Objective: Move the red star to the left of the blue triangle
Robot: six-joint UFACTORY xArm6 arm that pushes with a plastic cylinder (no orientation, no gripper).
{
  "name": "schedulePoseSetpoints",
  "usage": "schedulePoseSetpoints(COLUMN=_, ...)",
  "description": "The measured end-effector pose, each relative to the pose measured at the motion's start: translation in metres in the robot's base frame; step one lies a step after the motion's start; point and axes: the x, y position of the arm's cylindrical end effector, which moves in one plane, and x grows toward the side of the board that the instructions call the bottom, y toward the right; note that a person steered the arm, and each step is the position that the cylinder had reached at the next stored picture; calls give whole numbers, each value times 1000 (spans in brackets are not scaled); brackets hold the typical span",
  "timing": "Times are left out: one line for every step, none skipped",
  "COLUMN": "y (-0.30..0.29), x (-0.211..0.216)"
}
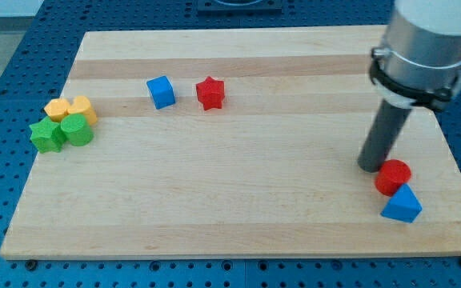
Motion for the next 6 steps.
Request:
schedulePoseSetpoints(y=0, x=1)
schedulePoseSetpoints(y=-30, x=-18)
schedulePoseSetpoints(y=-67, x=-57)
schedulePoseSetpoints(y=-101, x=-108)
schedulePoseSetpoints(y=-153, x=-152)
schedulePoseSetpoints(y=-208, x=-180)
